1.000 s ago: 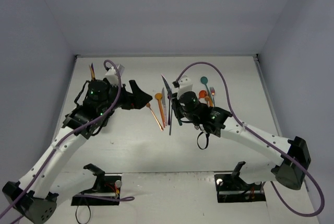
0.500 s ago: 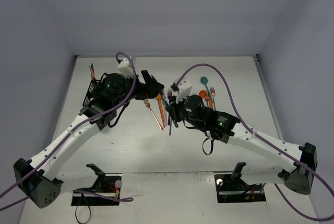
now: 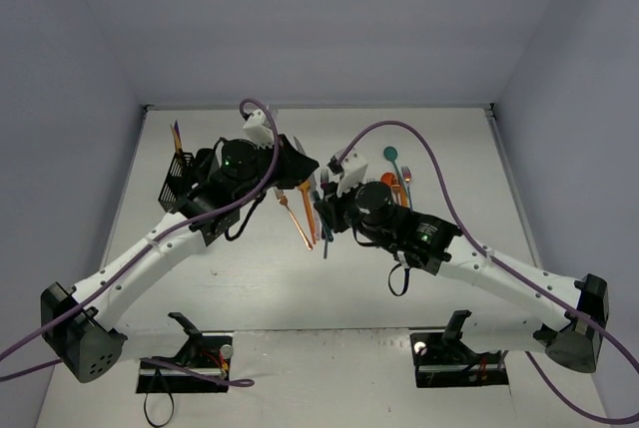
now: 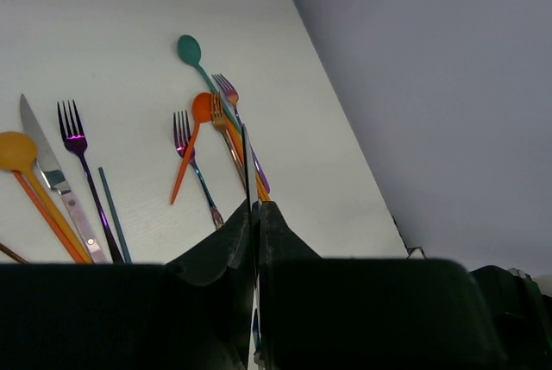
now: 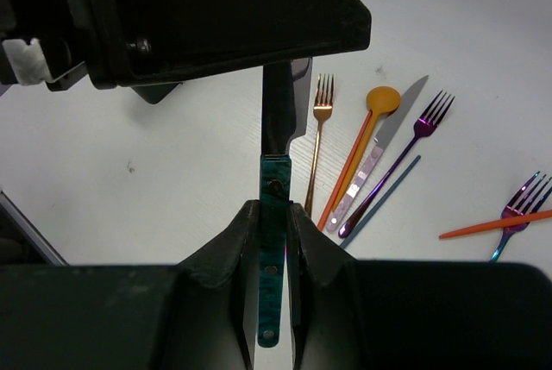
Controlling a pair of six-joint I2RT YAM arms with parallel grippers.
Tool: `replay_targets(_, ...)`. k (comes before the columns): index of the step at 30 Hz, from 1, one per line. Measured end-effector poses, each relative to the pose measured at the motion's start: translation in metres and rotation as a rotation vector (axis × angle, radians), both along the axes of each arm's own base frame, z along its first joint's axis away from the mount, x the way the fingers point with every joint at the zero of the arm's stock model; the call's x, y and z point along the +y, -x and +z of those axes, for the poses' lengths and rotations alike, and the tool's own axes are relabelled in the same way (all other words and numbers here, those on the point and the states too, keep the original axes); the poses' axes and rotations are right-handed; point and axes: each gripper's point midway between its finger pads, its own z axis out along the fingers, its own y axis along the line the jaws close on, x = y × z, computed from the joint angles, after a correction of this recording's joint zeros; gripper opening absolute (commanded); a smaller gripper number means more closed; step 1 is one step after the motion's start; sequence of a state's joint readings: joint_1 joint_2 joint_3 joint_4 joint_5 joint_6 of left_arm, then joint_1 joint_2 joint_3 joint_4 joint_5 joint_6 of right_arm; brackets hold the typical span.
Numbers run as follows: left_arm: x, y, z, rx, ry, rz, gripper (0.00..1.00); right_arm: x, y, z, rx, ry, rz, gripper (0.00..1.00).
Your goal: Sort the eating utensils into containers
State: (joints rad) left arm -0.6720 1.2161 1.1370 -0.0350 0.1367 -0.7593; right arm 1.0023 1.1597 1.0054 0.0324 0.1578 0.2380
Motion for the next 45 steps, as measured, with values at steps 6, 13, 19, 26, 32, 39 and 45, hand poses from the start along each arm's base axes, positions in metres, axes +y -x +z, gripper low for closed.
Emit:
replay_targets(6,0.015,-0.008,-0.003,-0.031,-0.065,0.066,0.0,0.0,-0.001,0.004,-0.017,-0.011,0.001,0.58)
replay_targets(13,0.09,-0.042,0.007,-0.102,-0.306,0.308,0.0,-0.018,0.001,-0.007,-0.024,0.003,-0.046,0.66)
replay_targets(19,0.219,-0.087,0.051,-0.187,-0.48,0.687,0.0,-0.034,0.002,-0.015,-0.025,0.014,-0.085,0.66)
replay_targets(26,0.311,-0.131,0.039,-0.14,-0.691,0.921,0.0,-0.039,0.003,-0.031,0.005,0.03,-0.099,0.65)
replay_targets(32,0.336,-0.166,-0.001,-0.066,-0.81,0.946,0.0,-0.04,0.004,-0.035,0.014,0.035,-0.102,0.65)
replay_targets(39,0.348,-0.19,-0.017,-0.07,-0.837,0.974,0.0,-0.04,0.005,-0.04,0.022,0.043,-0.095,0.65)
replay_targets(45,0.352,-0.199,-0.011,-0.114,-0.809,1.006,0.0,-0.037,0.005,-0.047,0.036,0.057,-0.084,0.65)
